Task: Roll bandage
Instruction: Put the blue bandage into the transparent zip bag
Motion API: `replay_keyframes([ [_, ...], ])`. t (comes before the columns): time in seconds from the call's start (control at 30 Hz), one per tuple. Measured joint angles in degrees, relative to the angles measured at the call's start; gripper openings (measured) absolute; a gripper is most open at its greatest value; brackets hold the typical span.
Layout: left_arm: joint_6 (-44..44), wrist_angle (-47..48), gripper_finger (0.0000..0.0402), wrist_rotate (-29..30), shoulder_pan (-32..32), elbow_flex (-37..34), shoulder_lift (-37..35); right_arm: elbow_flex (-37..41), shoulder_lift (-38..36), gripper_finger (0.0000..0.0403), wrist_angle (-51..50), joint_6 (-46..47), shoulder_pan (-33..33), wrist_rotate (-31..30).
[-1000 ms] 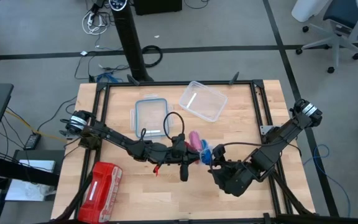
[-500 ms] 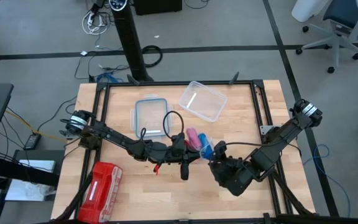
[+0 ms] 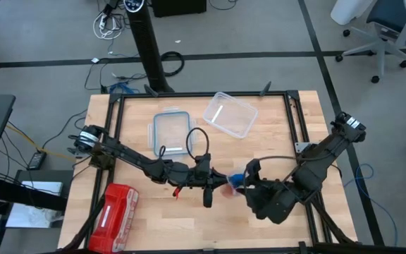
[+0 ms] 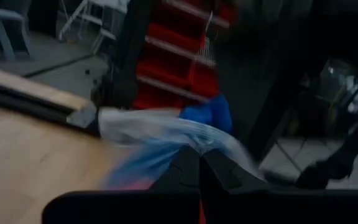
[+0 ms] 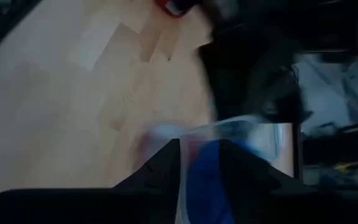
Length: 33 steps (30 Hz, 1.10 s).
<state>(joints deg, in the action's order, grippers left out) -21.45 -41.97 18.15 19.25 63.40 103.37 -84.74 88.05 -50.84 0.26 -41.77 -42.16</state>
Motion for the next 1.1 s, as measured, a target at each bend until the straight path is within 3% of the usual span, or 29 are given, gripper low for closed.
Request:
replay_keyframes([
  [0.17,-0.36,-0.06,0.0001,-2.33,0.17,-0.09,0.12,-6.17,-0.2,0.011,-12.3,7.26,-1.26,1.31],
  [0.3,-1.73,0.22,0.0001,-4.06,0.15,-0.11,0.11,-7.05,-0.2,0.0111,-17.3,8.75,-1.67,5.95],
  [0.57,-2.95,0.1,0.0001,-6.29,0.11,-0.11,0.11,-7.07,-0.11,0.0111,-18.68,5.72,-1.67,12.18],
  [1.1,-2.95,-0.54,0.0001,-6.29,0.03,-0.16,0.11,-4.4,-0.07,0.0111,-15.47,-3.85,-1.62,10.24],
])
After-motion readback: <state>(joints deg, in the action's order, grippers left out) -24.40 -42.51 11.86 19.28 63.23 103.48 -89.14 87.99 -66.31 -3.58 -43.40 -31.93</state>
